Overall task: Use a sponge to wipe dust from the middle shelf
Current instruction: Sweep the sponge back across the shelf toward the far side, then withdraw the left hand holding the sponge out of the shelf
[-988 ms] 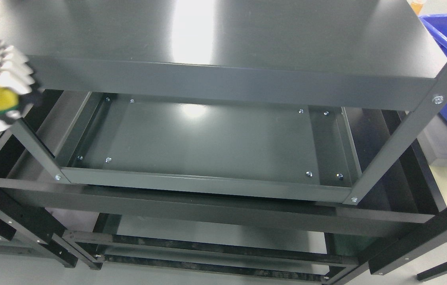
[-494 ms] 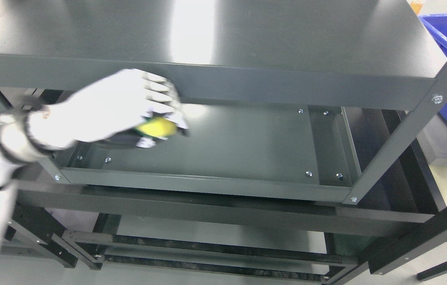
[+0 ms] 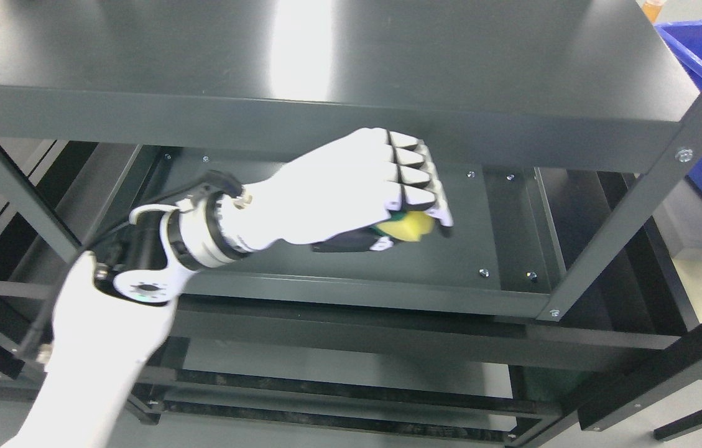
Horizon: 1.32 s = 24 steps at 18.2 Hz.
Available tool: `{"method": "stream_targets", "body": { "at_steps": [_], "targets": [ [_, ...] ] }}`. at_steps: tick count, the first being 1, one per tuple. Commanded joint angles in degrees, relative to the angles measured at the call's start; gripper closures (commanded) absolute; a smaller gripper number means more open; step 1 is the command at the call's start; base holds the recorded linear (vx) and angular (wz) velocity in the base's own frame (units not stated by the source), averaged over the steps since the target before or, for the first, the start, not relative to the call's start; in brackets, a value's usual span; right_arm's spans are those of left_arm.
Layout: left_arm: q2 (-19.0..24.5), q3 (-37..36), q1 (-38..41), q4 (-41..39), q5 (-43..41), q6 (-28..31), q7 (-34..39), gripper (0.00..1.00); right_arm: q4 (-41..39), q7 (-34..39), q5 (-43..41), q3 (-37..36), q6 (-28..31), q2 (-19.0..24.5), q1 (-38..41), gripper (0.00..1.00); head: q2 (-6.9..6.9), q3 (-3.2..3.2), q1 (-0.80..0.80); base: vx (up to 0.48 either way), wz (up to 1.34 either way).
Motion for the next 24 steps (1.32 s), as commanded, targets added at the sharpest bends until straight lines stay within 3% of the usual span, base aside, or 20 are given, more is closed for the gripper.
{"method": "stream_targets", "body": {
  "at_steps": [1, 7, 9, 12, 17, 24],
  "targets": [
    [-9.02, -21.73, -3.66, 6.40, -4.23, 0.16, 4.83, 1.00, -1.00, 0.03, 0.00, -0.03, -0.18, -1.00, 0.00, 0.00, 0.00, 0.00, 0.00, 0.000, 0.00],
    [-9.02, -23.86, -4.64, 12.20, -1.70, 7.46, 9.84, 1.00, -1.00, 0.03, 0.00, -0.03, -0.18, -1.00, 0.00, 0.00, 0.00, 0.00, 0.00, 0.000, 0.00],
    [-9.02, -24.82, -3.15, 15.01, 4.78, 9.64, 11.68, 1.00, -1.00, 0.03, 0.00, -0.03, -0.18, -1.00, 0.00, 0.00, 0.00, 0.00, 0.00, 0.000, 0.00],
    [-9.02, -21.86, 5.61, 15.64, 16.65, 16.59, 12.74, 1.00, -1.00, 0.03, 0.00, -0.03, -0.18, -1.00, 0.00, 0.00, 0.00, 0.00, 0.00, 0.000, 0.00],
    [-9.02, 0.78, 22.24, 14.42, 23.26, 19.75, 12.39, 1.00, -1.00, 0.03, 0.00, -0.03, -0.18, -1.00, 0.00, 0.00, 0.00, 0.00, 0.00, 0.000, 0.00],
    [-9.02, 24.72, 29.27, 5.03, 33.21, 33.29, 8.80, 1.00, -1.00, 0.03, 0.00, -0.03, -0.18, -1.00, 0.00, 0.00, 0.00, 0.00, 0.00, 0.000, 0.00]
  ]
}}
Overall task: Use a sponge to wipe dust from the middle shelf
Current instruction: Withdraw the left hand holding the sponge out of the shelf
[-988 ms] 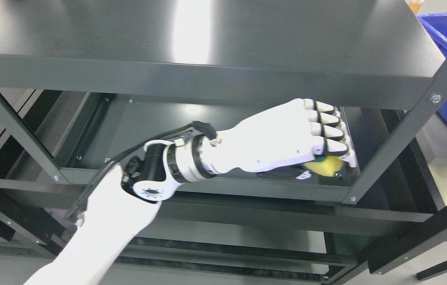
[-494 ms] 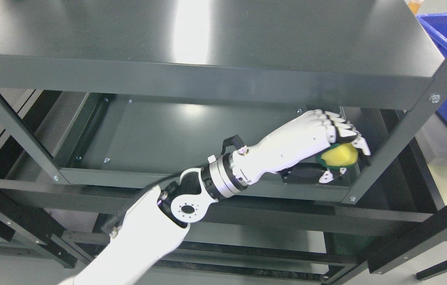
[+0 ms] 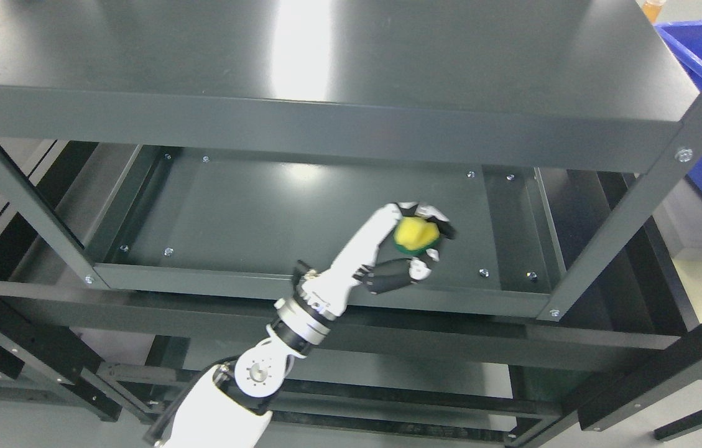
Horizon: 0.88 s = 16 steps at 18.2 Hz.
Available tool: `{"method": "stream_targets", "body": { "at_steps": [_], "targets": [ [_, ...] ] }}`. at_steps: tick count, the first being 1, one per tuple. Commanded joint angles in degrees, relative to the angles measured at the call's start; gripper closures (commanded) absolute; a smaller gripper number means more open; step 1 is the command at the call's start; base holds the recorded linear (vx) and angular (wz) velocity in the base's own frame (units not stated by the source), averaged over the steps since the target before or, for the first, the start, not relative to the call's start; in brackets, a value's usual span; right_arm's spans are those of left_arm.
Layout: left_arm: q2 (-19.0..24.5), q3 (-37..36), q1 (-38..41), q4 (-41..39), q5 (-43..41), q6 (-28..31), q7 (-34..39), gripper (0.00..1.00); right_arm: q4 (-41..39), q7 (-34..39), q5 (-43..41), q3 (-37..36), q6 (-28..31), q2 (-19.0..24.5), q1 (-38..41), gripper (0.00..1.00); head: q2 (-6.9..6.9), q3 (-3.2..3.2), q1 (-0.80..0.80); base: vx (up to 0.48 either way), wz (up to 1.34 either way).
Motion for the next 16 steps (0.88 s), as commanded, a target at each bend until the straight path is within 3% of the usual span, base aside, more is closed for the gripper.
{"method": "stream_targets", "body": {
  "at_steps": [1, 5, 16],
  "targets": [
    [-0.02, 27.09, 9.92, -6.78, 7.54, 4.98, -2.02, 1.00, -1.00, 0.03, 0.00, -0.05, -0.01, -1.00, 0.00, 0.00, 0.00, 0.00, 0.00, 0.000, 0.00],
    [-0.02, 33.07, 13.10, -8.46, 8.86, 8.23, -1.84, 1.00, -1.00, 0.03, 0.00, -0.05, -0.01, -1.00, 0.00, 0.00, 0.00, 0.00, 0.00, 0.000, 0.00],
    [-0.02, 33.17, 11.61, -11.45, 10.62, 12.46, -1.58, 1.00, -1.00, 0.03, 0.00, -0.05, -0.01, -1.00, 0.00, 0.00, 0.00, 0.00, 0.00, 0.000, 0.00]
  ]
}}
